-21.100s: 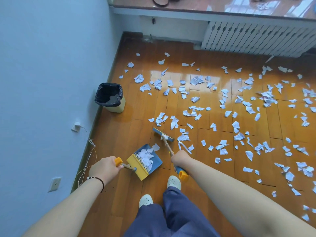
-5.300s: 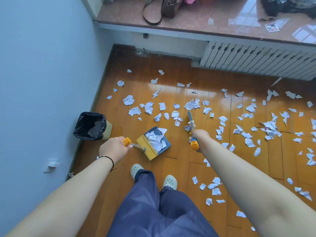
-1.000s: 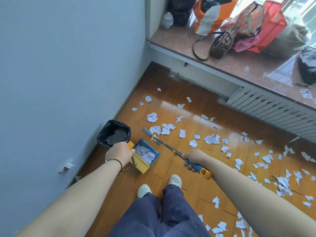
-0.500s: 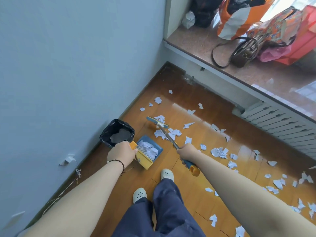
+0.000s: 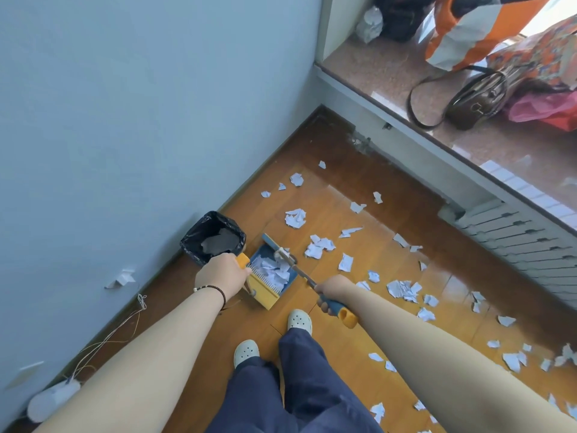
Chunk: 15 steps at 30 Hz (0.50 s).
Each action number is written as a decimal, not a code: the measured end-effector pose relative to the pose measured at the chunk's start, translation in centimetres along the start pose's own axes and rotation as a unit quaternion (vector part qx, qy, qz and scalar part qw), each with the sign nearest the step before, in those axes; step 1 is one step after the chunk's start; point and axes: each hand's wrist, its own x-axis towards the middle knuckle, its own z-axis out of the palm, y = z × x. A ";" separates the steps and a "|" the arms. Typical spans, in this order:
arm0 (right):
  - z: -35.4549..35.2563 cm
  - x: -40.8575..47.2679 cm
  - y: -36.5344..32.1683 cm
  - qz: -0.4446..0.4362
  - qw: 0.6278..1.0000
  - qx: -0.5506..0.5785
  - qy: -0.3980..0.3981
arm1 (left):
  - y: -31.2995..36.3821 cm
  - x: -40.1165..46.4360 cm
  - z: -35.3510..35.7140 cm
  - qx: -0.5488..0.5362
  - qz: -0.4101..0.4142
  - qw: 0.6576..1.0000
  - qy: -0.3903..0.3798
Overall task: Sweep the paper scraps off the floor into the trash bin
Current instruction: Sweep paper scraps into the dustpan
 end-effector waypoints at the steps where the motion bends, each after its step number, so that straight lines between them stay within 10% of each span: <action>1: -0.6 -0.3 0.1 0.007 1.000 0.024 -0.003 | 0.1 0.1 -0.1 0.002 -0.001 1.000 -0.001; 15: -5.6 -4.1 -1.7 -0.050 0.997 0.033 0.040 | -0.2 -0.7 -0.7 -0.028 -0.015 0.999 0.009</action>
